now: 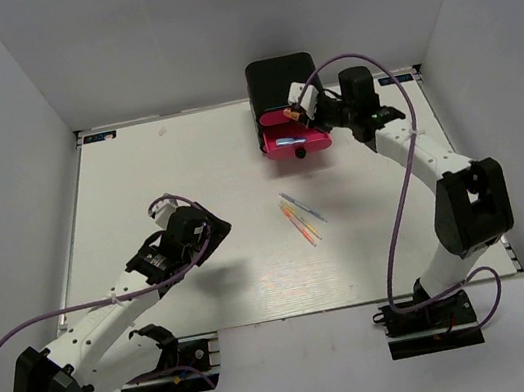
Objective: Sort the stationery into containers
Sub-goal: Place the stationery in the drawer.
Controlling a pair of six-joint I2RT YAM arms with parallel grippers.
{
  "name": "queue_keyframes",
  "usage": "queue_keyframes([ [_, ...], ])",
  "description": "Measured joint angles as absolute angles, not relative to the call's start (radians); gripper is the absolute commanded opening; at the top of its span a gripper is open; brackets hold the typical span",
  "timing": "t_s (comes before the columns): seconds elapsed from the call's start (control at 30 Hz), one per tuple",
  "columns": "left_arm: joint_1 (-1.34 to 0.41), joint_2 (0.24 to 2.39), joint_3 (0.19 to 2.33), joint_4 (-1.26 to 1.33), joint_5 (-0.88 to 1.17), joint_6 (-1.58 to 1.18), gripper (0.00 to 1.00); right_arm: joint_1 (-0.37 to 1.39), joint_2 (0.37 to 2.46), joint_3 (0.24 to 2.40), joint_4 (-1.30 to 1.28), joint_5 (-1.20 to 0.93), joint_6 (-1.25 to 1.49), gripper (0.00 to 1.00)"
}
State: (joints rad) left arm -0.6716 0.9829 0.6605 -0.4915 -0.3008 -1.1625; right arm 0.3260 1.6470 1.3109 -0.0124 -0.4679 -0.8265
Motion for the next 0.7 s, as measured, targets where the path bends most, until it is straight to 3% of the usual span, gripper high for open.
queue_keyframes([
  [0.37,-0.672,0.979,0.661,-0.491,-0.299,-1.163,0.78,0.276,1.783,1.417,-0.267,-0.678,-1.055,0.08],
  [0.7,-0.672,0.998,0.661,-0.482,-0.298,-1.163,0.78,0.274,1.789,1.4,-0.226,-0.659,-1.09,0.13],
])
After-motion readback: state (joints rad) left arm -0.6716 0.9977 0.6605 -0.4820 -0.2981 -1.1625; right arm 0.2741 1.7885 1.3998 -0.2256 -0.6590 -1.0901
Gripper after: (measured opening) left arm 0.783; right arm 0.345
